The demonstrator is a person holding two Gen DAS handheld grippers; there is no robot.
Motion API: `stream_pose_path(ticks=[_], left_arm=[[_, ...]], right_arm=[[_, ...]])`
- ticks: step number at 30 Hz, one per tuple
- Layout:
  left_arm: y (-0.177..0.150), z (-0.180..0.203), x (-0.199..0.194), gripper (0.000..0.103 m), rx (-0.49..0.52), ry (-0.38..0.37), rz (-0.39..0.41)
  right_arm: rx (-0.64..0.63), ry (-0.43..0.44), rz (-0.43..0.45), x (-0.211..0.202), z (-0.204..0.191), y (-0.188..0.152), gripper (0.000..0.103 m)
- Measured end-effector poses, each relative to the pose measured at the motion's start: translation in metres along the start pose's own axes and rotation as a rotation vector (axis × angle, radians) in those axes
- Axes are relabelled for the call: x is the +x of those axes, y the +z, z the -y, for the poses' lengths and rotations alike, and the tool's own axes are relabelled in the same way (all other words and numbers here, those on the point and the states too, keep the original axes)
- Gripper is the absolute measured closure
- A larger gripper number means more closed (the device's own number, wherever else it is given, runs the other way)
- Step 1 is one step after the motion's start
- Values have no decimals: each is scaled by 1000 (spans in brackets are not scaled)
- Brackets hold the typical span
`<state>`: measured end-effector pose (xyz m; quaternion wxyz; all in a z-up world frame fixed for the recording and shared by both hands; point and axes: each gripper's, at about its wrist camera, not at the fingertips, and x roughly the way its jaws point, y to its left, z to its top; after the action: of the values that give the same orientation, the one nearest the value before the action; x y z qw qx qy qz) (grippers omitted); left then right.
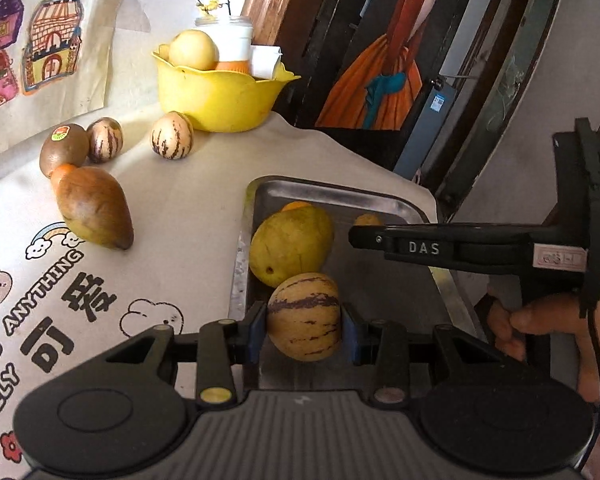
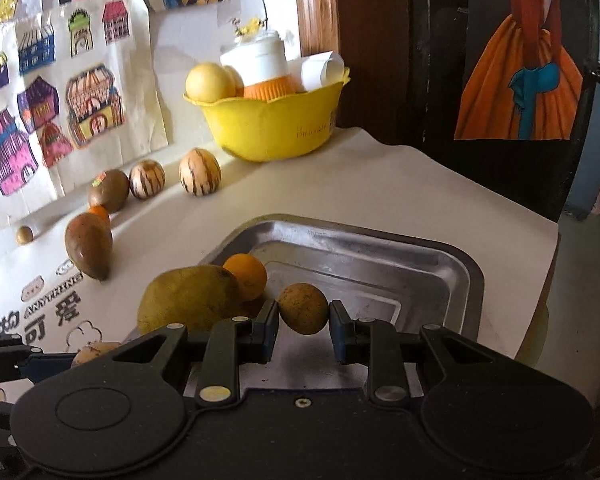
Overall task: Organize fruits
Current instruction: 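Carry the striped melon in the left tool to the tray while the right tool carries the small fruit, then open the right tool over the tray while the left tool releases the striped melon beside the pear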
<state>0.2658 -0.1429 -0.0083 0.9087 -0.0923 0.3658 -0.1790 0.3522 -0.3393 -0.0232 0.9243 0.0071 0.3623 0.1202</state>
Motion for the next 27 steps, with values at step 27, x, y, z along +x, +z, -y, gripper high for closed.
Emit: stream_pose_path(ticks=[27], left_arm=[[-2,-6,5,59,2,-8,-35]], right_arm=[[-20,-15,-34,2,-7,-4,68]])
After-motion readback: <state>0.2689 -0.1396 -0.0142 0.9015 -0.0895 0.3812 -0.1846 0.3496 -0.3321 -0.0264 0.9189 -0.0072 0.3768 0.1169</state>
